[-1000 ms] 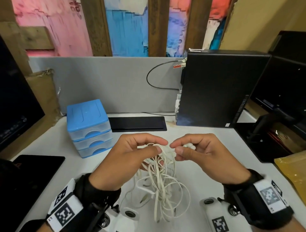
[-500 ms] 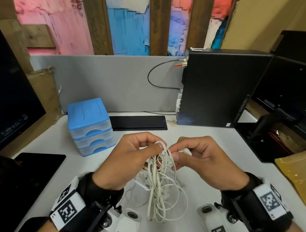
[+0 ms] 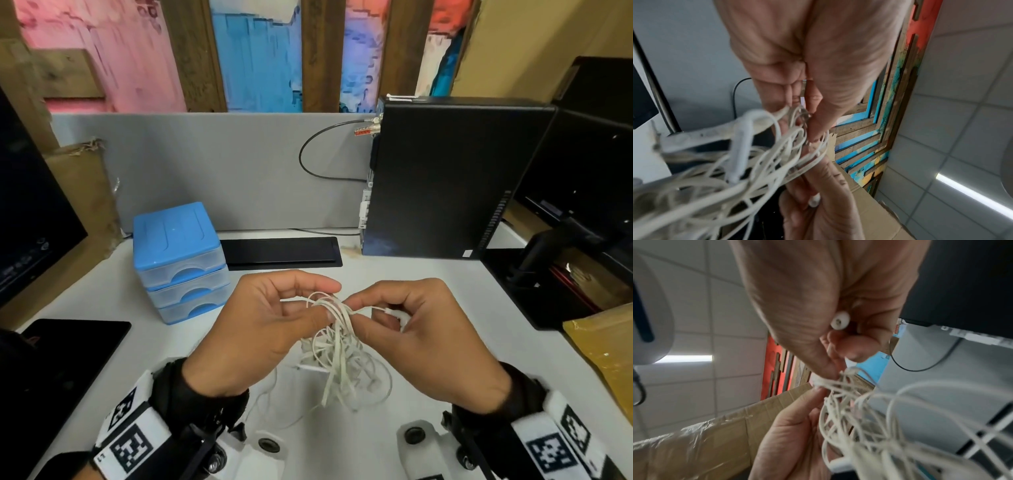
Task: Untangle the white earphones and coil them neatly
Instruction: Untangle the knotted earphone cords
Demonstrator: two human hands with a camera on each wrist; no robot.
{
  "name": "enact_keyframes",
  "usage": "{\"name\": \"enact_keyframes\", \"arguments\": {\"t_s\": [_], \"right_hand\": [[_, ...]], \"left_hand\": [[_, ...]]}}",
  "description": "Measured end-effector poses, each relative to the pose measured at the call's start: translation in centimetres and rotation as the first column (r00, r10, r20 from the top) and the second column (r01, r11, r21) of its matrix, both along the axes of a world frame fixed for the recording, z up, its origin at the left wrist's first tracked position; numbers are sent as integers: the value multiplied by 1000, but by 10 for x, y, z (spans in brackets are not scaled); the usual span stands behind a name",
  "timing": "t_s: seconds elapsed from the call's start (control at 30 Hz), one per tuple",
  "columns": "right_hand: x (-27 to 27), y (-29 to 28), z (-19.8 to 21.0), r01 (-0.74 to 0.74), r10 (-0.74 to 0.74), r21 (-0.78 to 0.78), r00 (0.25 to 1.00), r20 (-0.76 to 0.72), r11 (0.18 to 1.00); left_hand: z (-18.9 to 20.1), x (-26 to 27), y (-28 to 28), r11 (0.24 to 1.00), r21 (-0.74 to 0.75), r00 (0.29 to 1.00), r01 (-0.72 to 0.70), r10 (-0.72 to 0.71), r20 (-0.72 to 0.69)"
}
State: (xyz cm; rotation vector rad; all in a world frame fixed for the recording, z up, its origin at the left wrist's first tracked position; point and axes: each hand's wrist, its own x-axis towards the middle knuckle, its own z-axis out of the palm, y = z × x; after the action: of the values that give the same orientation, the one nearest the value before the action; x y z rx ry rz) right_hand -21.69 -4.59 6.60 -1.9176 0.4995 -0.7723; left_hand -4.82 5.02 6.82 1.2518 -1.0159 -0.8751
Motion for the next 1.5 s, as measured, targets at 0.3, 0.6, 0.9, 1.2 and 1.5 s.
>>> {"name": "enact_keyframes", "arguments": {"t_s": [0.3,0.6,0.9,1.2,1.5], "right_hand": [[5,10,-5,137,-119,-306,990,77,942],[9,14,-8,211,-217,-491,975,44,845],[2,18,-7,142,-106,-288,985,139,947],[1,3,8,-46,24,272,996,85,961],[-1,2,6,20,-27,126,998,54,992]], "left_hand": [[-6,-10,4,980,-157,881,-123,181,438],[-5,5,8,996,-10,777,93,-66,625],[-9,3,1,993,-81,915,84,-45,401],[-9,3,1,982,-188,875,9,83,477],[-10,5,0,956,-290,881,-42,173,441]]}}
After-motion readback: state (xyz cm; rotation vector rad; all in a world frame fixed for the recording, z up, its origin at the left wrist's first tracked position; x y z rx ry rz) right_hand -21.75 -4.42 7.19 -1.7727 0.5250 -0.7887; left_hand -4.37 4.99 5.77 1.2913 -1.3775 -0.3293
